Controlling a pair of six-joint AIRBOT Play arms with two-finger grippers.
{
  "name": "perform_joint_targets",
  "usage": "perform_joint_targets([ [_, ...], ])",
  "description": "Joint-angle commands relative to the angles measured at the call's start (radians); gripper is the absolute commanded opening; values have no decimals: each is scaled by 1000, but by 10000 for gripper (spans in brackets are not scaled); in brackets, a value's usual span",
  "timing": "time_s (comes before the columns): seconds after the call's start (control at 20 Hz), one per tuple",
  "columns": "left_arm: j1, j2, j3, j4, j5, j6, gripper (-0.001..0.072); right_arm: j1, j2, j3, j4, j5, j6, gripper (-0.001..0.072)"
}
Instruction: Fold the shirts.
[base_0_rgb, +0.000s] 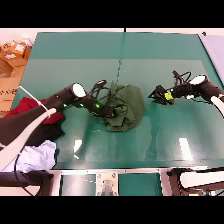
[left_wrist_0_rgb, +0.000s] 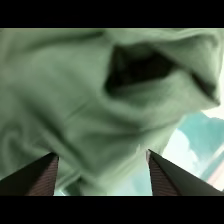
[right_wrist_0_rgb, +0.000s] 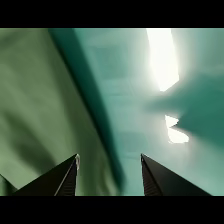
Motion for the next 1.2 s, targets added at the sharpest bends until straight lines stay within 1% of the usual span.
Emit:
perform_joint_targets([
  [0.0, -56, -14, -12, 71, 101, -33, 497, 20, -92, 92, 114, -6, -77, 459],
  [0.05, -55, -23, -12, 86, 80, -35, 399, 31, -109, 117, 115, -6, -80, 521],
  [0.1, -55, -26, -12, 92, 54, -35, 258, 41, -126, 142, 119, -6, -97, 522],
  [0.15, -54, -24, -8, 96, 27, -31, 16, 47, -143, 162, 119, -6, -100, 523],
  [0.25, -54, -21, 29, 124, -29, -15, 24, 68, -185, 204, 134, -6, -118, 522],
  [0.4, -52, -21, 118, 257, -99, -23, 23, 101, -267, 278, 166, -6, -118, 523],
  [0.5, -29, -21, 159, 293, -159, -26, 23, 126, -322, 323, 187, 0, -118, 520],
  [0.55, -11, -21, 169, 292, -181, -24, 23, 136, -343, 343, 212, 16, -119, 458],
  [0.6, 11, -21, 177, 292, -202, -24, 23, 142, -355, 357, 231, 34, -127, 271],
  [0.65, 39, -21, 189, 292, -229, -24, 23, 146, -354, 369, 240, 44, -143, 29],
  [0.7, 69, -21, 209, 293, -259, -23, 23, 145, -352, 387, 247, 56, -146, 16],
  [0.8, 128, -16, 290, 305, -328, -24, 22, 131, -334, 454, 248, 108, -167, 14],
  [0.85, 149, -11, 356, 350, -361, -40, 22, 122, -314, 489, 249, 138, -166, 14],
  [0.95, 165, 33, 498, 473, -393, -109, 22, 104, -240, 561, 248, 215, -166, 14],
  [1.05, 165, 108, 650, 526, -411, -153, 22, 85, -119, 602, 248, 281, -167, 14],
  [1.15, 165, 203, 799, 567, -418, -211, 22, 57, 39, 608, 244, 301, -174, 14],
])
